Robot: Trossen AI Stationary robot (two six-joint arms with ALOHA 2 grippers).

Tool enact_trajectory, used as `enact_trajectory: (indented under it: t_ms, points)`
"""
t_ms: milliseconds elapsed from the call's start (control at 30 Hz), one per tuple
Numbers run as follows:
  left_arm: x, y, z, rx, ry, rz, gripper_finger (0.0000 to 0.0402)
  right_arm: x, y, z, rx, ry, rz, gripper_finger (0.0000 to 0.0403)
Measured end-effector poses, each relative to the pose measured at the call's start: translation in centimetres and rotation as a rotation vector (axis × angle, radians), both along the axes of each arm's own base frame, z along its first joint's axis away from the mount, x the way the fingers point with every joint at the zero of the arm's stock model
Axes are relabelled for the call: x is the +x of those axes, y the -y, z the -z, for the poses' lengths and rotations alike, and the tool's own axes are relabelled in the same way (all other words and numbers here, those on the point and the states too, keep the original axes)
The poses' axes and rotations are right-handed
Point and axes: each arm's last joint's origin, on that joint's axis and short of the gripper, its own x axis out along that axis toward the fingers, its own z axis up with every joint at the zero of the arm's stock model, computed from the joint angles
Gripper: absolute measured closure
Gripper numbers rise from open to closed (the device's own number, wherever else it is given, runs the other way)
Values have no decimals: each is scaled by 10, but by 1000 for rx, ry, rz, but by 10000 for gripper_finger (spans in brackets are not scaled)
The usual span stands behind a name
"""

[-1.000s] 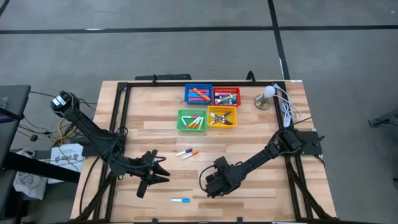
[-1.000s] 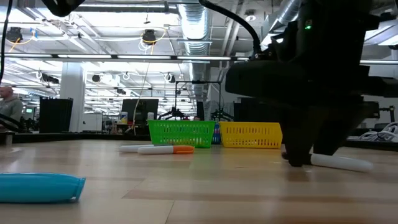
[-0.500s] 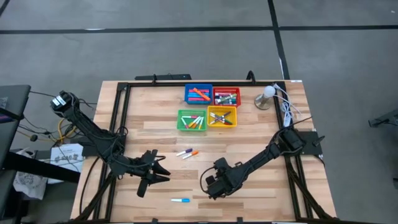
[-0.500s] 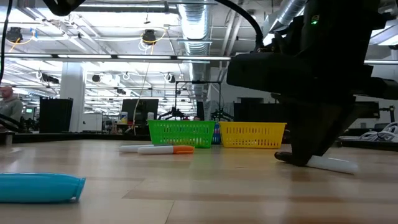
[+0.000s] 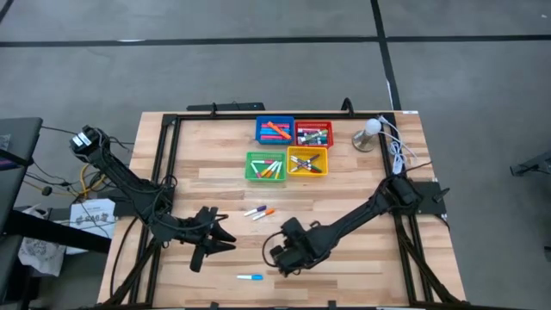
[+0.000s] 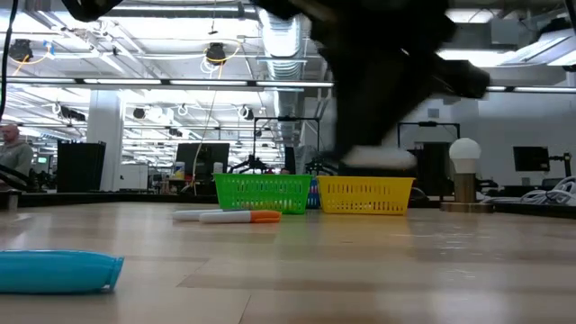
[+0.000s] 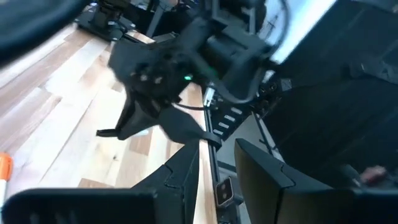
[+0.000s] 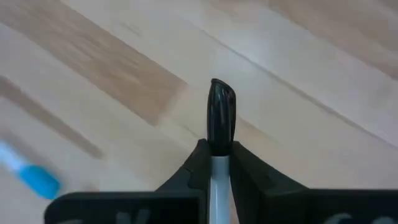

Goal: Pick & Place Markers
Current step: Put the black mini marker into the green bin

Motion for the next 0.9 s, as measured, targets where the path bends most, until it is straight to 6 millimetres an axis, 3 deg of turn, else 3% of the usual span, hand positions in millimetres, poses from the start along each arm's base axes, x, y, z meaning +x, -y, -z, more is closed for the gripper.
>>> enact_trajectory:
  t_ms: [167, 367, 533, 667, 900]
  points:
    - [1, -3, 0, -124, -11, -130, 300, 16, 0, -27, -37, 120, -50, 362]
    - [3, -7, 0, -294, -21, -245, 300, 38, -1, -69, -75, 312, -137, 378]
    - [6, -12, 0, -330, -22, -280, 300, 50, -1, -100, -87, 430, -222, 366]
    - [8, -14, 0, -330, -20, -289, 300, 53, -1, -113, -88, 473, -238, 360]
    - [10, -16, 1, -326, -25, -296, 279, 52, -5, -115, -80, 490, -244, 376]
